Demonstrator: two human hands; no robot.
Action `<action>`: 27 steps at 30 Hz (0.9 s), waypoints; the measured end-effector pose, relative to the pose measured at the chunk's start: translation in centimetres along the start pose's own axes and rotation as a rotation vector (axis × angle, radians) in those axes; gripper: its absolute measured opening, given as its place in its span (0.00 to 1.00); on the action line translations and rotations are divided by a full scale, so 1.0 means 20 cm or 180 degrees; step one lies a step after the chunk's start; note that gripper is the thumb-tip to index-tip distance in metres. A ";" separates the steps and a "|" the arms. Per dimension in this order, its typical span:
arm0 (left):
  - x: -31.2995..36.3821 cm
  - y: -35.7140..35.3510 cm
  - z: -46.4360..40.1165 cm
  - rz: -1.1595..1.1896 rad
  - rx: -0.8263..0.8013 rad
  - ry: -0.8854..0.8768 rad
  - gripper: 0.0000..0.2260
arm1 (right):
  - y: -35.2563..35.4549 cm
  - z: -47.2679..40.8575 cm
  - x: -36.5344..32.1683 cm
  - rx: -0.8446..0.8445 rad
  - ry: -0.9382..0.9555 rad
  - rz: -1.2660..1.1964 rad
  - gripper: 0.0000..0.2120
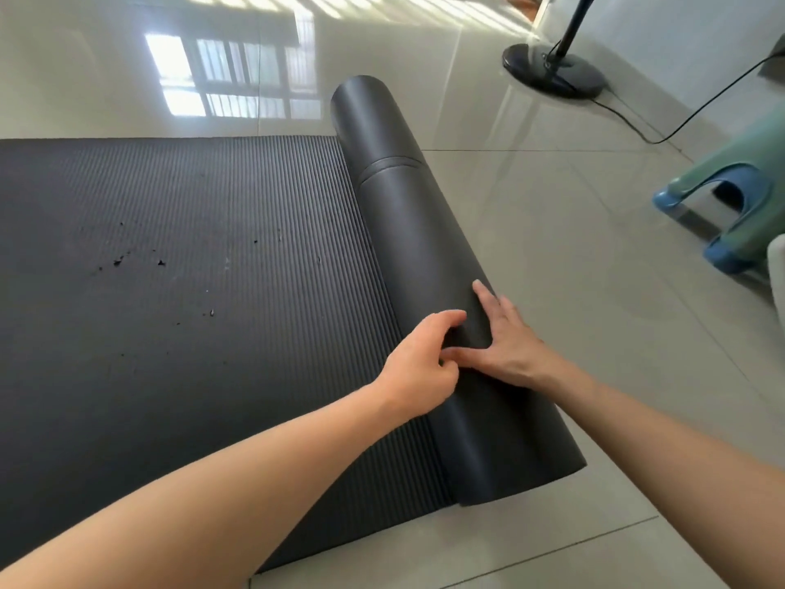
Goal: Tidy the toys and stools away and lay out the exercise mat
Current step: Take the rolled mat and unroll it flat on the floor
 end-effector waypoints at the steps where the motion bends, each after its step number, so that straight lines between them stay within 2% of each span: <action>1: 0.00 -0.01 0.04 -0.0193 0.0138 -0.0173 0.22 | 0.01 -0.01 0.03 -0.0061 -0.0110 -0.0115 0.54; 3: -0.09 -0.06 0.16 -0.0924 -0.0076 -0.0324 0.22 | 0.03 -0.02 0.07 -0.0204 -0.0297 -0.0379 0.55; 6: -0.39 -0.11 0.37 -0.2728 -0.1238 0.0093 0.40 | 0.03 -0.05 0.10 -0.0268 -0.0396 -0.0524 0.57; 9: -0.60 -0.04 0.56 -0.3342 -0.1667 0.0249 0.47 | 0.02 -0.07 0.10 -0.0169 -0.0383 -0.0460 0.58; 15: -0.57 -0.03 0.67 -0.3766 -0.1805 0.0192 0.40 | 0.02 -0.05 0.07 0.0142 -0.0288 -0.0466 0.58; 20: -0.54 0.07 0.70 -0.3797 -0.1754 0.0496 0.35 | 0.03 0.01 -0.01 0.0455 -0.0028 -0.0441 0.52; 23: -0.52 0.16 0.73 -0.3890 -0.1567 0.0266 0.33 | 0.02 0.06 -0.05 0.0607 0.0121 -0.0497 0.49; 27: -0.58 0.37 0.85 -0.4130 -0.1260 0.0284 0.35 | -0.05 0.09 -0.13 0.0546 0.0173 -0.0807 0.47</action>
Point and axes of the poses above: each hand's wrist, its own z-axis away from the middle knuckle, its own y-axis out of the back of the hand, x = y × z, the point moved 5 cm from there along -z, towards the middle knuckle, and after that the axes turned 3 degrees about x, right-handed, at the moved point
